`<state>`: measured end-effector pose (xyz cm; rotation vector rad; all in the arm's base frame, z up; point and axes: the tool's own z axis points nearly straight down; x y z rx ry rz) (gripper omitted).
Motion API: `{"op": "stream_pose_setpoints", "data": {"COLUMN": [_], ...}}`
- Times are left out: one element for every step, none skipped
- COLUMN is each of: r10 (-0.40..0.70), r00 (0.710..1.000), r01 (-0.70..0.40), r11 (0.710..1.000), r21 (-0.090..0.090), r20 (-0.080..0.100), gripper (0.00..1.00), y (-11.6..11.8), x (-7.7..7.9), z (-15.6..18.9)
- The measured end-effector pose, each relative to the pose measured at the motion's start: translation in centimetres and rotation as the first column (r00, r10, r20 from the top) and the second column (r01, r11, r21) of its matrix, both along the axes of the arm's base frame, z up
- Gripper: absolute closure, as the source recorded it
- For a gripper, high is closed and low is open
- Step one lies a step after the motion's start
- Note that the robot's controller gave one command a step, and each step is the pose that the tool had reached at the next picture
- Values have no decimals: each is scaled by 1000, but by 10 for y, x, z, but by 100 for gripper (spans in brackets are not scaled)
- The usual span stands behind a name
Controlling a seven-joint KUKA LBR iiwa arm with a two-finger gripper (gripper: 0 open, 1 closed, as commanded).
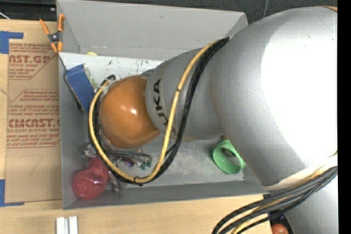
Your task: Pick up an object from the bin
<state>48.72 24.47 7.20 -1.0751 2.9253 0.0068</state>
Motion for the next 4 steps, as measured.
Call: {"op": "stream_pose_setpoints", "data": {"r10": [-39,-40,-41,-40], "r00": [999,999,999,999], "r01": [39,40,41,39], "r11": [999,999,999,999], "r21": [-7,-7,-12,-8], "r20": [-13,-13,-24,-19], "gripper": [100,100,100,100], "y": [0,0,-1,1], "x": [-3,-3,-6,-5], "z": [-1,-1,21,53]}}
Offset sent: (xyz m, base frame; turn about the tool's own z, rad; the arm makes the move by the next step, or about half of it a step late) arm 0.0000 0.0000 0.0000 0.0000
